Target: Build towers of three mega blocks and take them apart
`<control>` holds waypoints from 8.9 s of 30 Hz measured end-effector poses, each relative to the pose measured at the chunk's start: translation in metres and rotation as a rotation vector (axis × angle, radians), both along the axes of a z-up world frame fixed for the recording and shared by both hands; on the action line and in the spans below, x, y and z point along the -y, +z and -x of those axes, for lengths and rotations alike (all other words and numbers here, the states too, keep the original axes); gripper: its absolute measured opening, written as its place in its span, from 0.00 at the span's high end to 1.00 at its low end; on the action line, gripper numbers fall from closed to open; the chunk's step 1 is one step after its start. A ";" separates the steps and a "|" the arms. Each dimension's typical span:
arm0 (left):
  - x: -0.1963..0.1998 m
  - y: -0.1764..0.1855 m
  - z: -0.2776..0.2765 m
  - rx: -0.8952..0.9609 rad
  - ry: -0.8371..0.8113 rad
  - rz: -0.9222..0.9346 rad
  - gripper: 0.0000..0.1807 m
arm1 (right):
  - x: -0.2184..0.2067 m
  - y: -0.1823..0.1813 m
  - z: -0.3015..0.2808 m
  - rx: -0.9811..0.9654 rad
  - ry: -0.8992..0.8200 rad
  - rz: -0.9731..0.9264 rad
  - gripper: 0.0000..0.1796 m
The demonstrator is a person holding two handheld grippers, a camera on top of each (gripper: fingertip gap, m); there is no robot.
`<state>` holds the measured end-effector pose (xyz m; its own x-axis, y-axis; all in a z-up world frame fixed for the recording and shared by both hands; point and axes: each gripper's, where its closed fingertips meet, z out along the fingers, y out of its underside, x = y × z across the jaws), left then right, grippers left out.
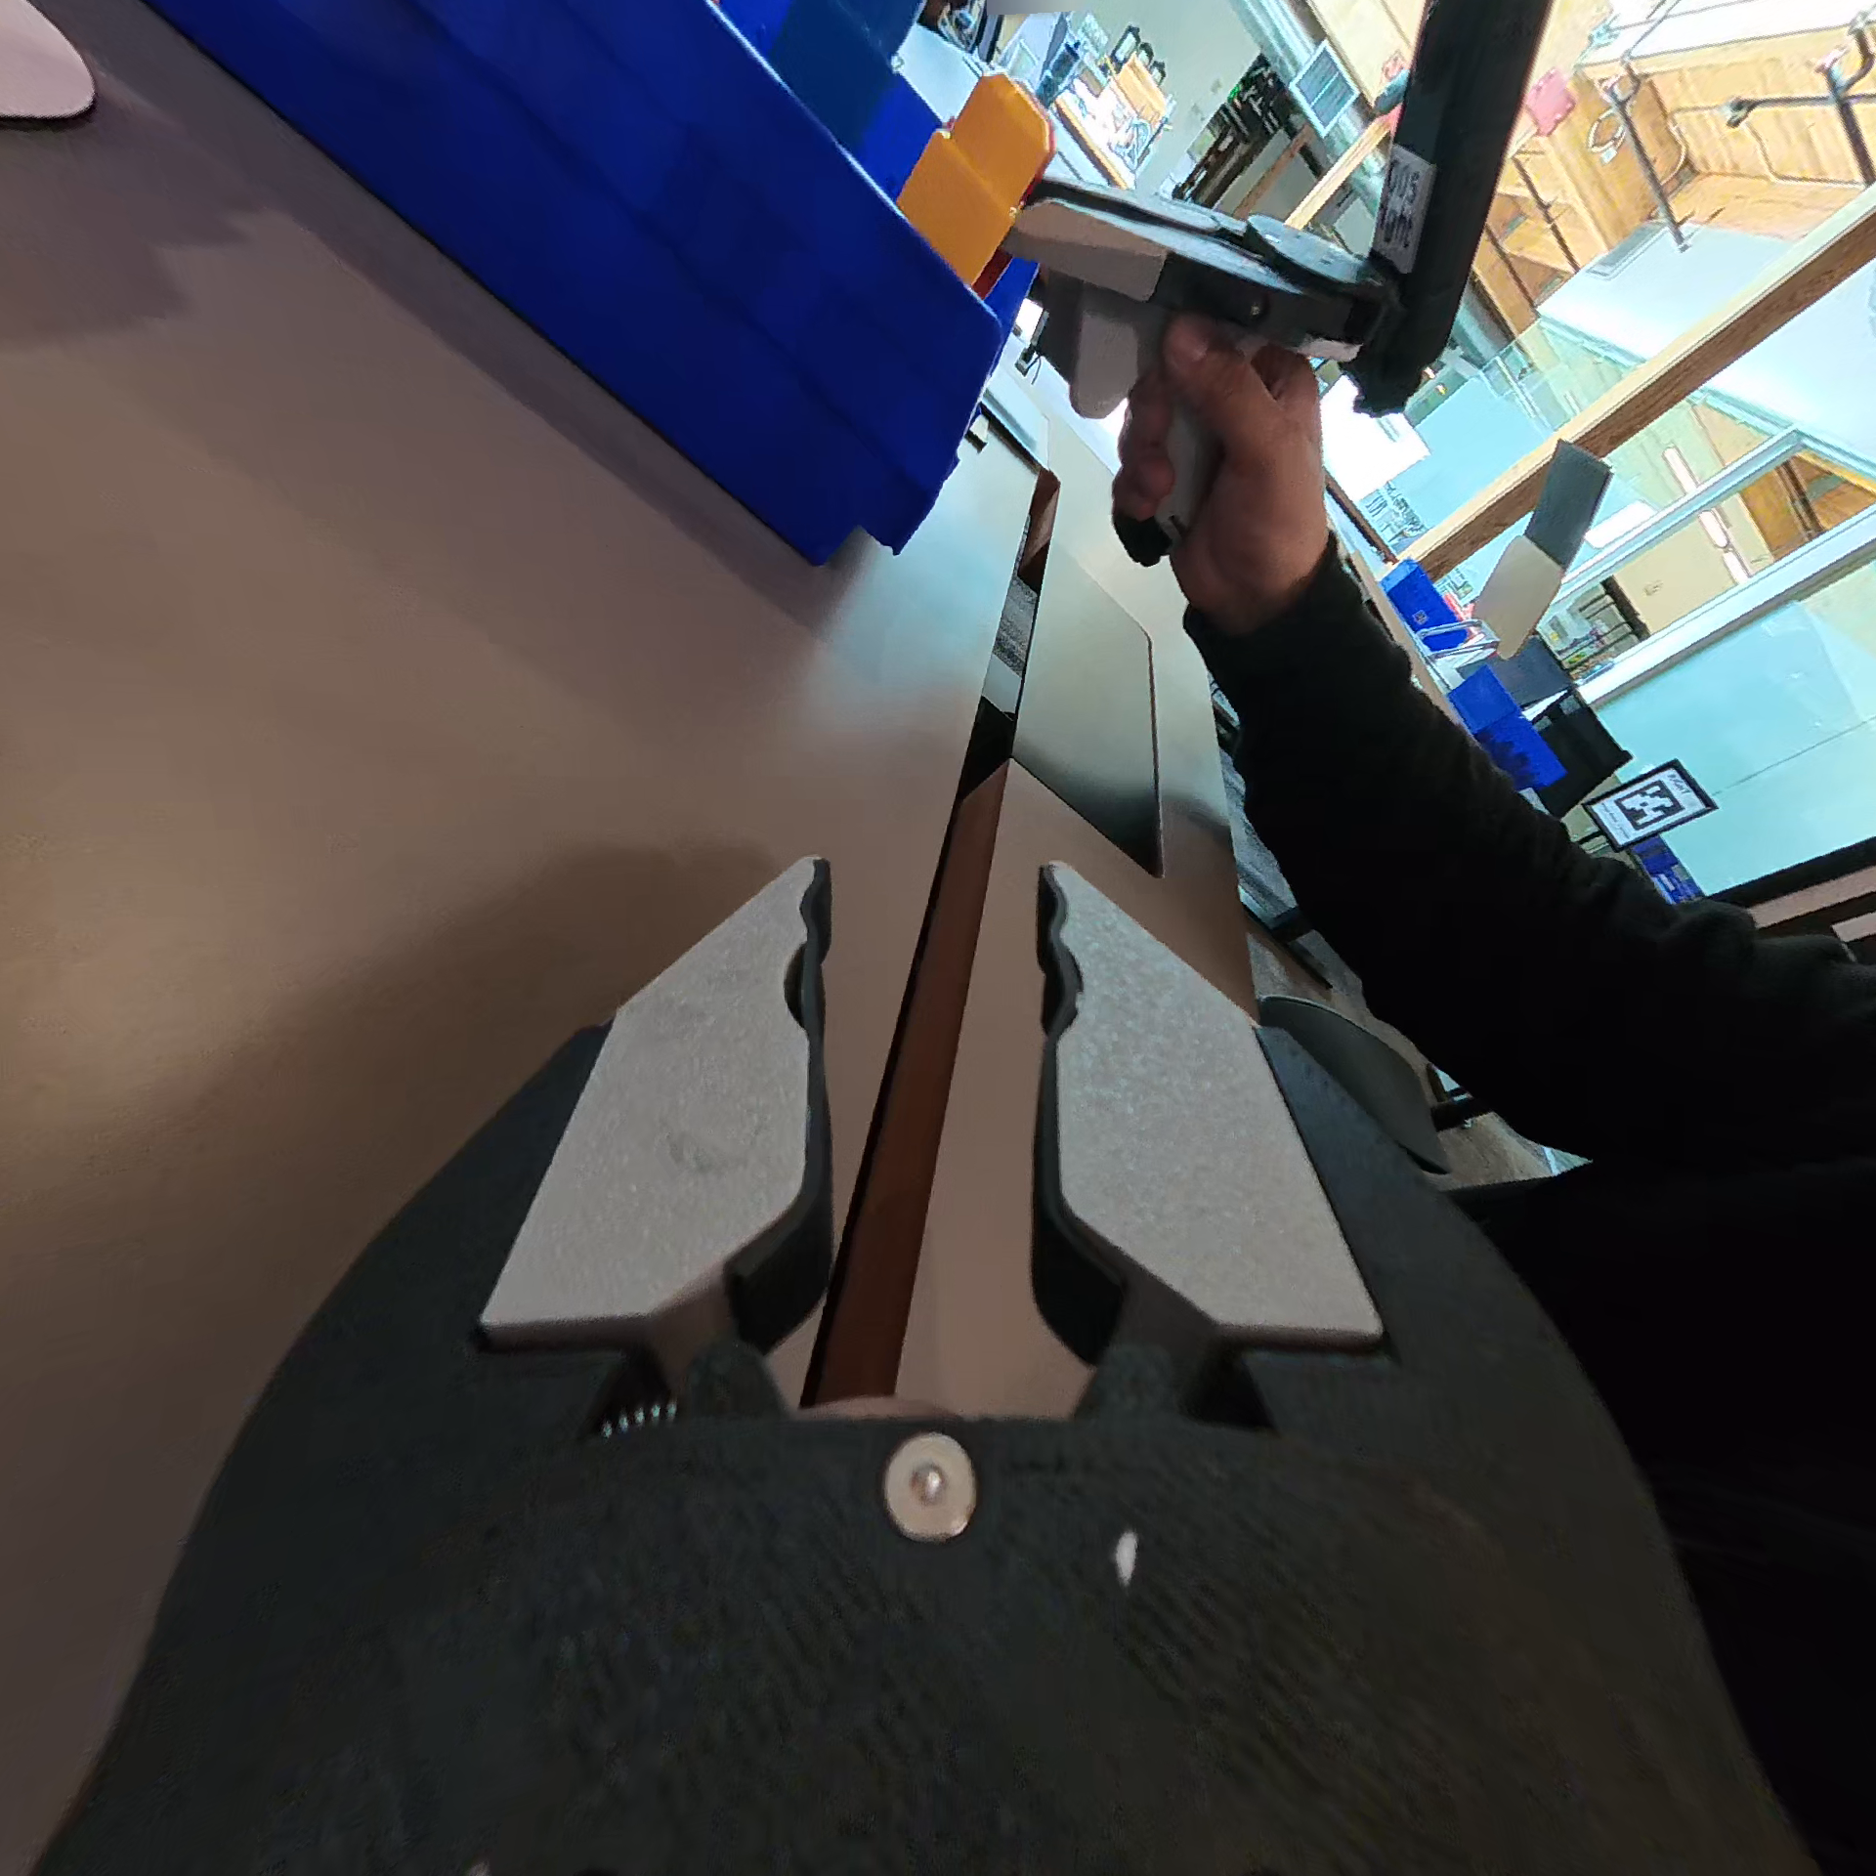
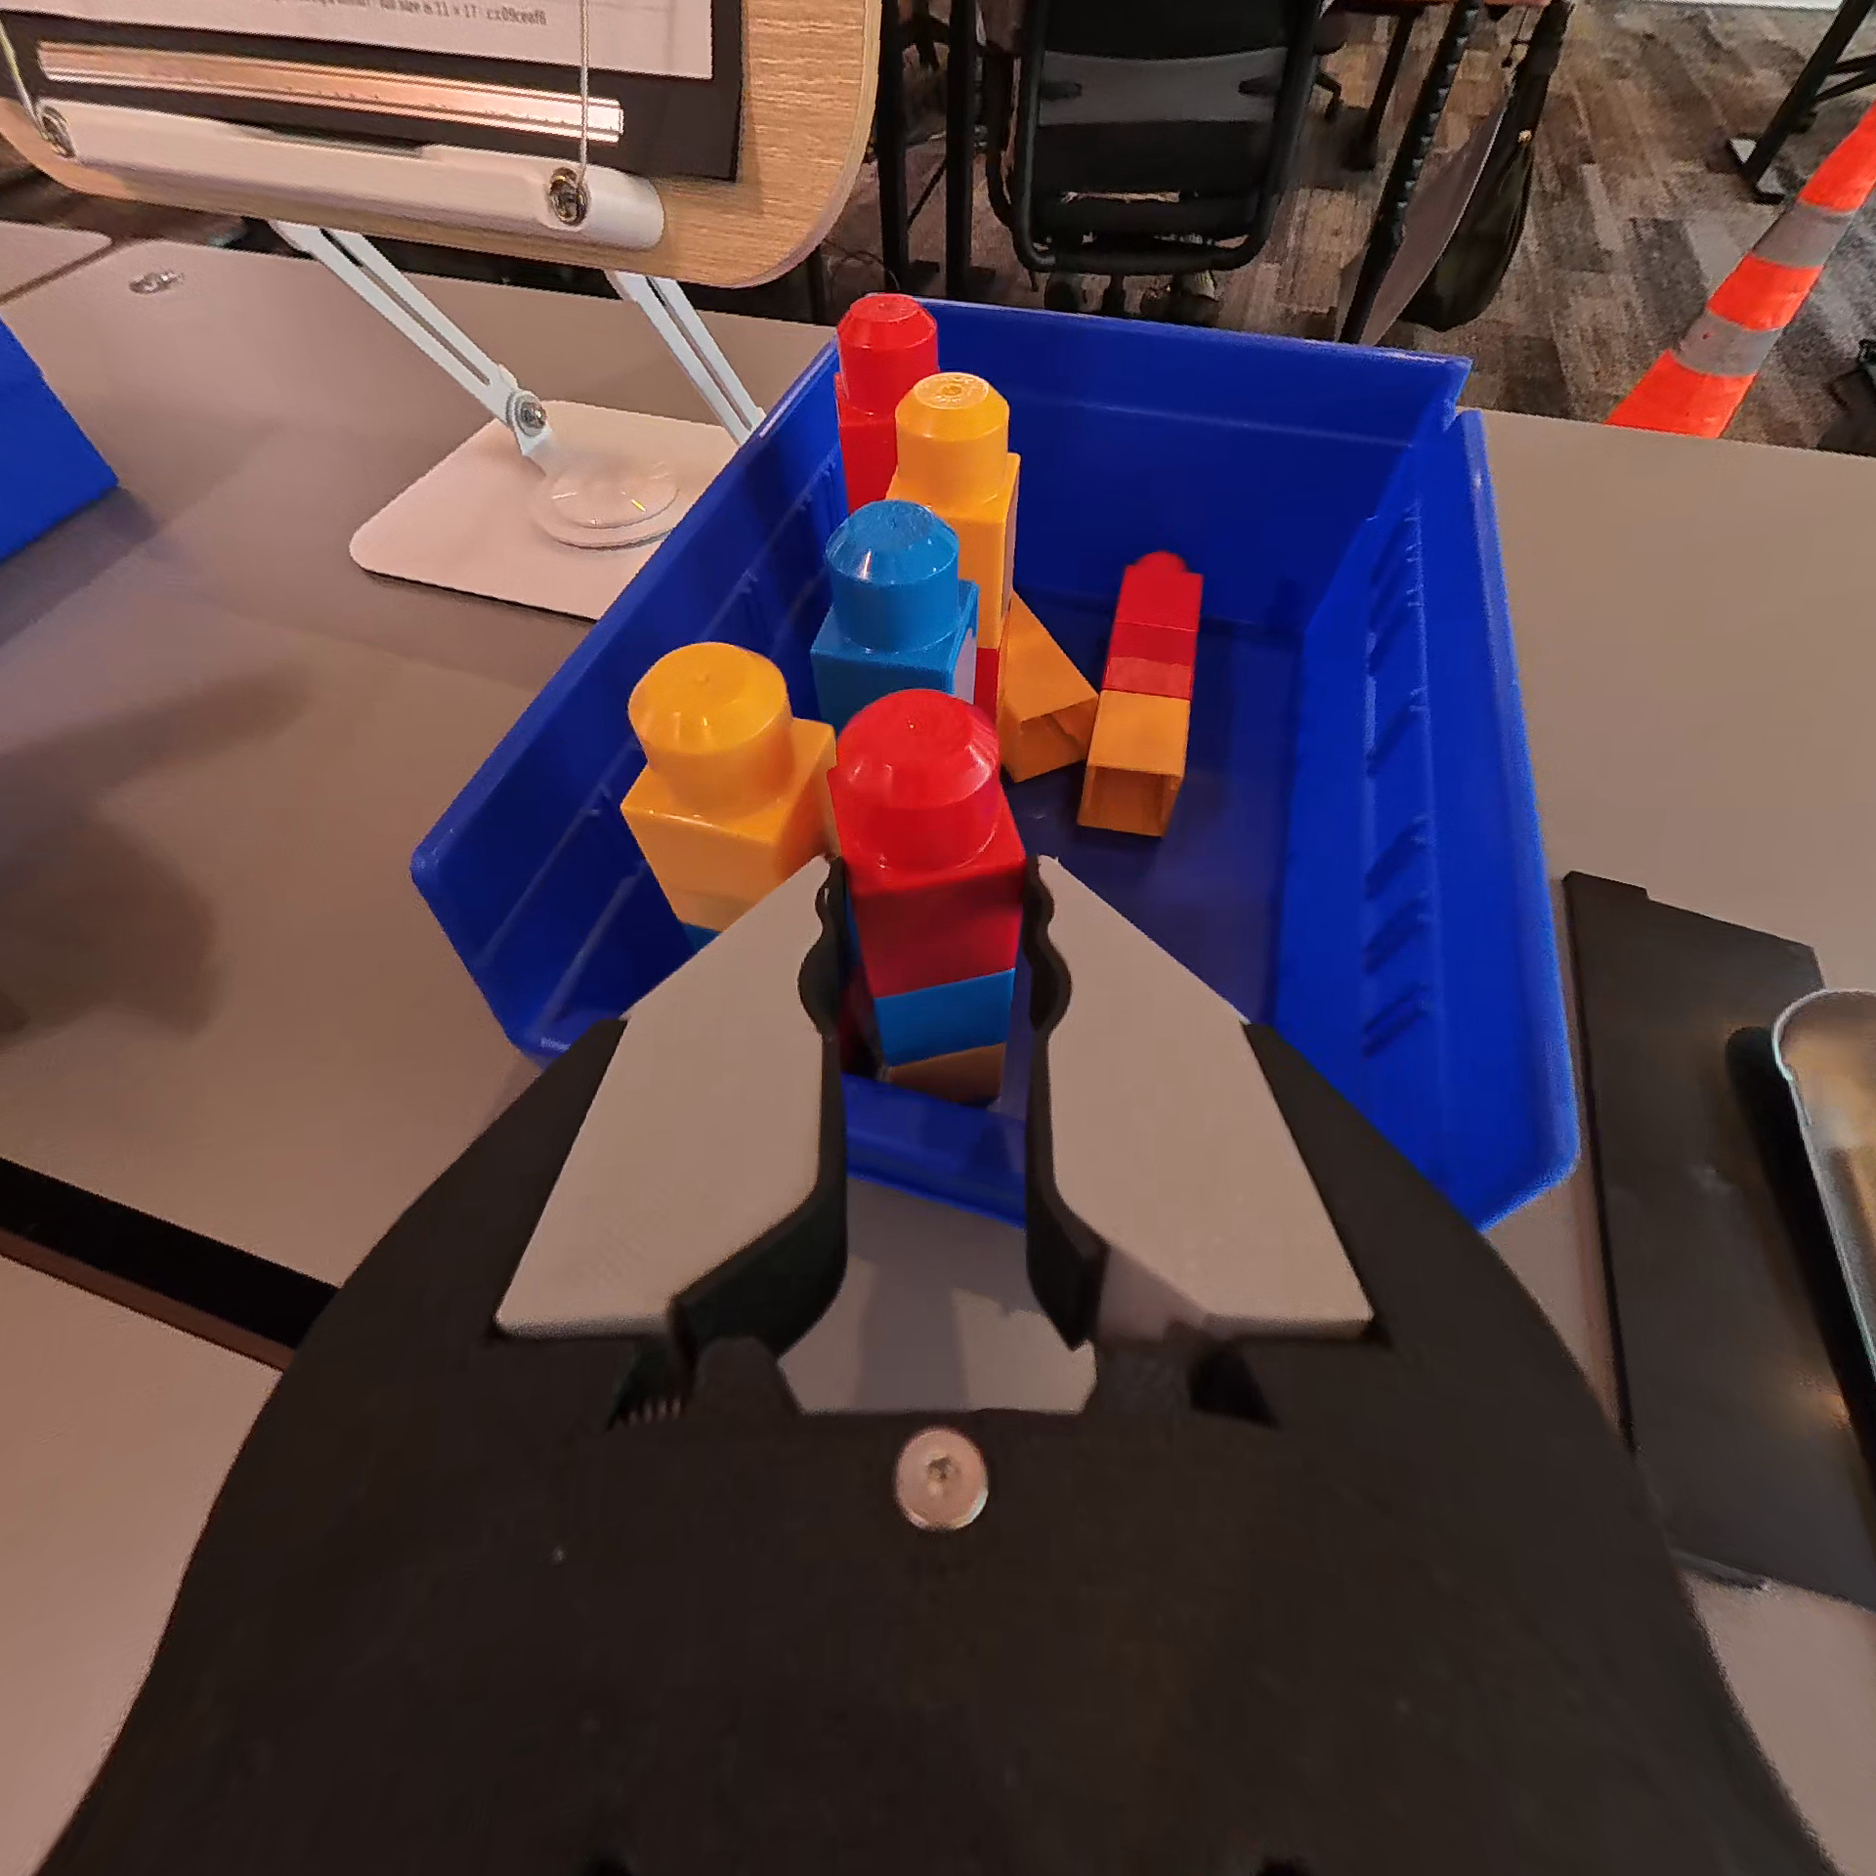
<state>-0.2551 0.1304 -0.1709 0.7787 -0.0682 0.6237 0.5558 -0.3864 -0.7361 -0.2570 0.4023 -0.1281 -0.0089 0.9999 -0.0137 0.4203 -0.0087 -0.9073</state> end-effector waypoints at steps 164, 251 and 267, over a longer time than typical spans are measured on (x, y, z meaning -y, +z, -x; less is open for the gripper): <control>0.002 -0.011 -0.002 0.057 0.000 0.023 0.79 | 0.029 -0.012 -0.044 0.247 0.057 0.115 0.81; -0.002 -0.013 -0.017 0.072 -0.069 0.037 0.79 | -0.042 -0.098 0.107 0.950 0.053 -0.086 0.74; -0.002 -0.012 -0.017 0.071 -0.069 0.032 0.79 | -0.040 -0.015 0.094 0.458 0.071 0.064 0.81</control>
<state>-0.2378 0.1327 -0.1829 0.7265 -0.0992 0.6800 0.5773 -0.4487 -0.6822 -0.3509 0.4420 -0.1427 -0.0564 0.9940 -0.0935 0.7790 -0.0148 -0.6268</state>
